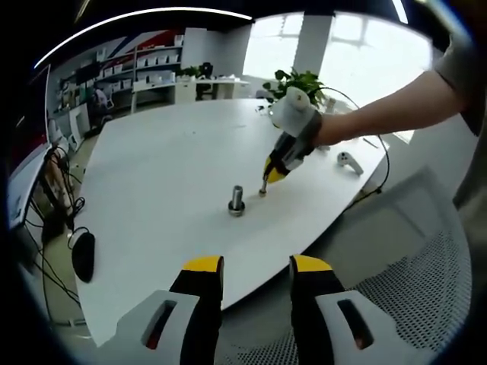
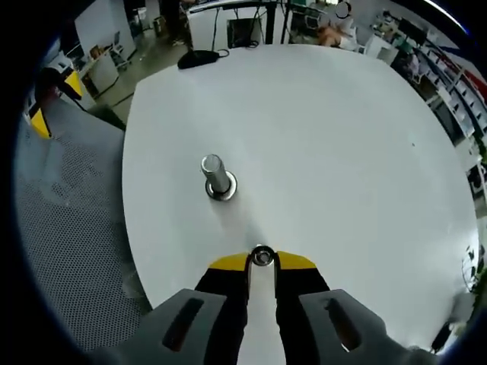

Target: Place the washer onto the threaded stud by aligning its center hole with the stud, sliding it down to the base, and recovering from edge contact or off-axis alignment until the washer reaches the visible bottom stop.

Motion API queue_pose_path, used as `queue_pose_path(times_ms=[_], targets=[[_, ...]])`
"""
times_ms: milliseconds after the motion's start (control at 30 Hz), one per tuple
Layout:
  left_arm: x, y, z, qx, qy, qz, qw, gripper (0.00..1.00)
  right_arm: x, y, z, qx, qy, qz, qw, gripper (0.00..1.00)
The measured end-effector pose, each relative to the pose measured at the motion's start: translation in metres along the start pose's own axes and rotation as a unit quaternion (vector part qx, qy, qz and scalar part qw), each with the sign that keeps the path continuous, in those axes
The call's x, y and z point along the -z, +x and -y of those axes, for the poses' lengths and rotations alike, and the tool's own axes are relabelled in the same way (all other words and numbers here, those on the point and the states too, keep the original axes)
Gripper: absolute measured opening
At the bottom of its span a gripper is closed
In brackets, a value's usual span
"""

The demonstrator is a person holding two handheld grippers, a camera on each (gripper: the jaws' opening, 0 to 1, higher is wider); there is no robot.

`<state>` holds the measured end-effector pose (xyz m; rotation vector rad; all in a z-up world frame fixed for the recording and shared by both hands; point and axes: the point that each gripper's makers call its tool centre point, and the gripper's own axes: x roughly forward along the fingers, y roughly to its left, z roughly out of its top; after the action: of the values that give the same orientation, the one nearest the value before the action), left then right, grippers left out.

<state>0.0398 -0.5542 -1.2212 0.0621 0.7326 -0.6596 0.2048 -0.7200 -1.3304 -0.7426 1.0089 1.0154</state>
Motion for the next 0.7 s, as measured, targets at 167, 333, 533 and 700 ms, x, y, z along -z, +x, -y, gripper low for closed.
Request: queue_pose_path(times_ms=[167, 333, 533, 700], targets=[[-0.001, 0.0, -0.001, -0.002, -0.002, 0.002, 1.0, 0.32, 0.005, 0.012, -0.003, -0.006, -0.002, -0.012, 0.9999, 0.14], [-0.001, 0.0, -0.001, -0.003, -0.003, 0.004, 1.0, 0.32, 0.01, 0.022, -0.006, -0.008, 0.0, -0.025, 0.9997, 0.14], [0.0, 0.0, 0.0, -0.001, -0.001, 0.001, 1.0, 0.32, 0.009, 0.026, -0.007, -0.007, 0.011, -0.019, 0.9997, 0.15], [0.001, 0.0, 0.0, -0.002, 0.003, -0.004, 1.0, 0.32, 0.012, 0.025, -0.005, -0.005, 0.035, -0.015, 0.9992, 0.16]])
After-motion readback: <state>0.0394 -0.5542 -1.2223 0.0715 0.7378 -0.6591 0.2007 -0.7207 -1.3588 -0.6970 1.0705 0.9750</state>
